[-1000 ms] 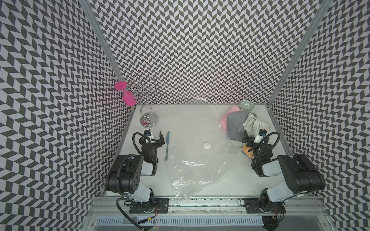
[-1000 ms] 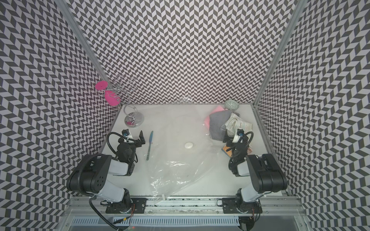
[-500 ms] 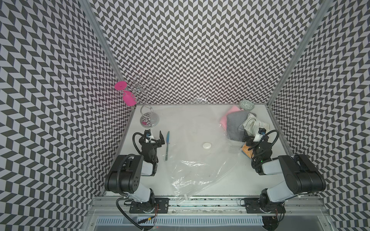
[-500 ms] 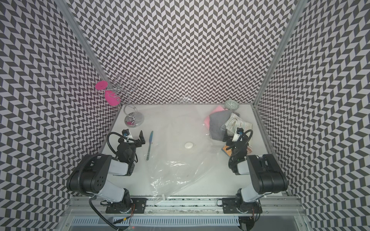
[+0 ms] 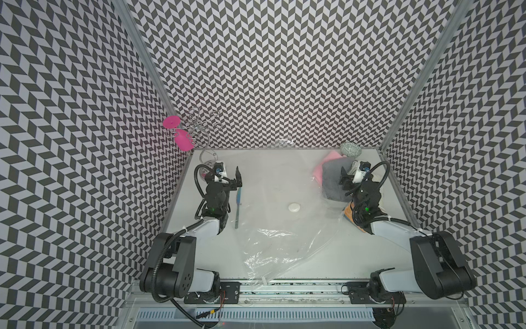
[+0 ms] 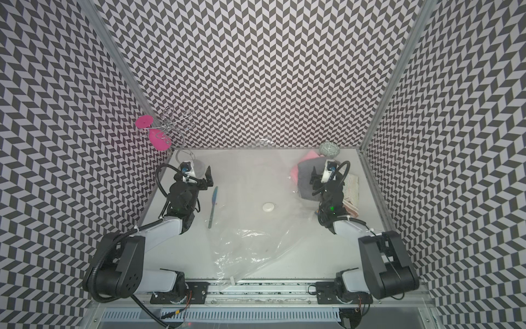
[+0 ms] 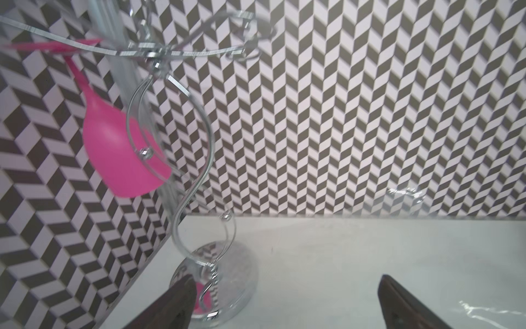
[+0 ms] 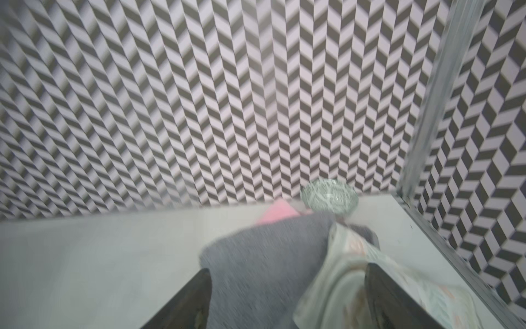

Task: Place the folded towel into the vacuum bag
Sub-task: Open the vacuum bag at the center of the board.

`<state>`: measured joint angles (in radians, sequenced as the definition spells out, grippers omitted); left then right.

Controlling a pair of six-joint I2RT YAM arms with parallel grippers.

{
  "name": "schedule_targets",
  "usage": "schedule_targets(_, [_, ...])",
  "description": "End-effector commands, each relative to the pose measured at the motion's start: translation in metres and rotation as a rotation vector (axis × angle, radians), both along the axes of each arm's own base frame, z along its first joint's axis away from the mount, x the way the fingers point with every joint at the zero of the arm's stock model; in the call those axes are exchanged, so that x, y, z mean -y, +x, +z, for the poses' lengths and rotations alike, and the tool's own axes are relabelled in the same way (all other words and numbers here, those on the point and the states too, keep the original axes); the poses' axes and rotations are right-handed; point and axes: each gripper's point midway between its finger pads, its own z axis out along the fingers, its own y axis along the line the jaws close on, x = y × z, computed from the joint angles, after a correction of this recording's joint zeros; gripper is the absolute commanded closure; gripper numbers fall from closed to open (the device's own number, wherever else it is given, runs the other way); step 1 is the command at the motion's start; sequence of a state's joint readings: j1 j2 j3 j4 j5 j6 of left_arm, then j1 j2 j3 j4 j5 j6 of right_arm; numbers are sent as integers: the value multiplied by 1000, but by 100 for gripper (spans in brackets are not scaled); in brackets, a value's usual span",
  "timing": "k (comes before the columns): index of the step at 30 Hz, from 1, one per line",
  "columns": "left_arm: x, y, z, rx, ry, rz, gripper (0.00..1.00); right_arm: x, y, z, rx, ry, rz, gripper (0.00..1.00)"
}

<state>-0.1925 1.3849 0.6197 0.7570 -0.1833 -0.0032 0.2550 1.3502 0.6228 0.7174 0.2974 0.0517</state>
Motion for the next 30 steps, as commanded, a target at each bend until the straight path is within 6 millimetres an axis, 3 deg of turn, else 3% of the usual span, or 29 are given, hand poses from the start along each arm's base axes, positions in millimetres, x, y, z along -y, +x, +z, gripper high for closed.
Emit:
schedule_targets(1, [40, 1, -39, -239, -51, -75, 0, -16, -2, 33, -64, 152, -45, 18])
schedule_targets(4, [101, -11, -35, -318, 5, -231, 0, -51, -13, 44, -193, 321, 48, 17])
schedule_targets(7, [173, -47, -28, -387, 104, -480, 0, -75, -36, 40, -291, 390, 148, 16])
schedule_targets(9, [223, -91, -25, -411, 169, -698, 0, -76, -48, 31, -309, 389, 177, 14])
schedule_targets(11, [259, -138, -21, -410, 229, -882, 0, -68, -54, 28, -304, 351, 161, 13])
schedule_targets(15, [306, -216, -26, -447, 347, -1113, 0, -59, -58, 18, -351, 264, 125, 10])
schedule_targets(18, [323, -247, -43, -514, 441, -1161, 0, -61, -58, 10, -389, 266, 145, 10])
schedule_targets(24, [333, -249, -55, -536, 494, -1179, 0, -66, -52, -2, -435, 288, 188, 10])
schedule_targets(27, [340, -239, -65, -555, 553, -1146, 0, -62, -48, -5, -441, 332, 193, 10])
schedule_targets(30, [348, -231, -88, -603, 619, -1096, 0, -60, -47, -7, -438, 338, 191, 10])
